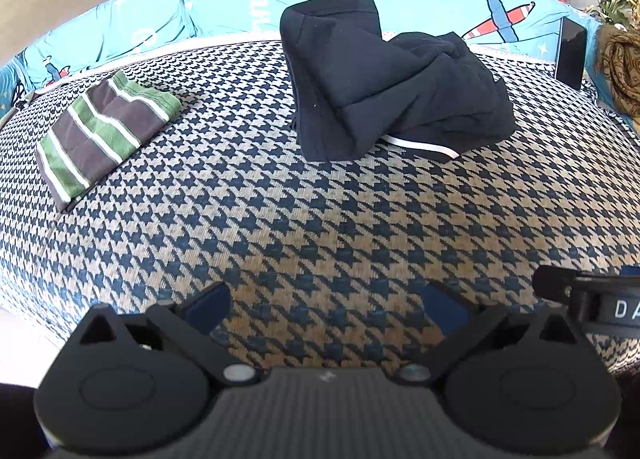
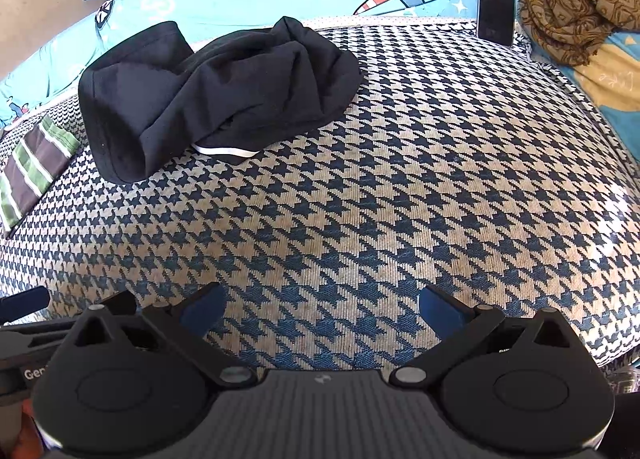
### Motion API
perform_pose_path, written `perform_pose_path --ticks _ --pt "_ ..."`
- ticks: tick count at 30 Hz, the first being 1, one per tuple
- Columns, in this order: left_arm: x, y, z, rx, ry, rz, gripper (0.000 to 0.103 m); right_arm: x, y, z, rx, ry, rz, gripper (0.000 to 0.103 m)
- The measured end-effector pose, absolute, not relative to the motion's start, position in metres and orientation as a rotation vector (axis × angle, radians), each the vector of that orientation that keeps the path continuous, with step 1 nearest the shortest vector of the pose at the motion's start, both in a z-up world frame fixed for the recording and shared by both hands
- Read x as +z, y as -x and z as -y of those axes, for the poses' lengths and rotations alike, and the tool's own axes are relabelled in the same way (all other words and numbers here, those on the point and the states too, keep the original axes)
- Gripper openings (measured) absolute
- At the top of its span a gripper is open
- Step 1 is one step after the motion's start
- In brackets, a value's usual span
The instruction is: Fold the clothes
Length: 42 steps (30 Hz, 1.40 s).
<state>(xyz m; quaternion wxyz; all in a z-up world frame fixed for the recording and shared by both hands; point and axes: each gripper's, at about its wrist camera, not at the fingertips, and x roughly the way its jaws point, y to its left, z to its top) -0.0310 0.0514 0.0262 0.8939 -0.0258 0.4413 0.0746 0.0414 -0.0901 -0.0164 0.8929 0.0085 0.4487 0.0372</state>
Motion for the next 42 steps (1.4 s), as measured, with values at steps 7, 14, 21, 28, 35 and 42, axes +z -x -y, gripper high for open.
perform_pose_path --ticks 7,14,21,28,35,42 --pt "0.038 0.016 -0.042 0.119 0.014 -0.932 0.103 -0.002 -0.048 0.091 0.063 0.029 -0.914 0.103" --pt "0.050 -0.011 -0.039 0.083 0.000 -0.932 0.103 0.012 -0.066 0.094 0.068 0.043 -0.883 0.103" --pt "0.039 -0.036 -0.032 0.044 0.009 -0.941 0.103 0.013 -0.085 0.094 0.014 0.129 -0.856 0.103" --pt "0.028 -0.040 -0.029 0.038 0.032 -0.966 0.103 0.004 -0.090 0.099 0.018 0.125 -0.893 0.103" --pt "0.027 -0.042 -0.031 0.035 0.067 -0.976 0.103 -0.002 -0.093 0.103 0.006 0.115 -0.918 0.103" --pt "0.028 -0.042 -0.032 0.057 0.057 -0.957 0.103 -0.003 -0.096 0.102 0.000 0.107 -0.927 0.103"
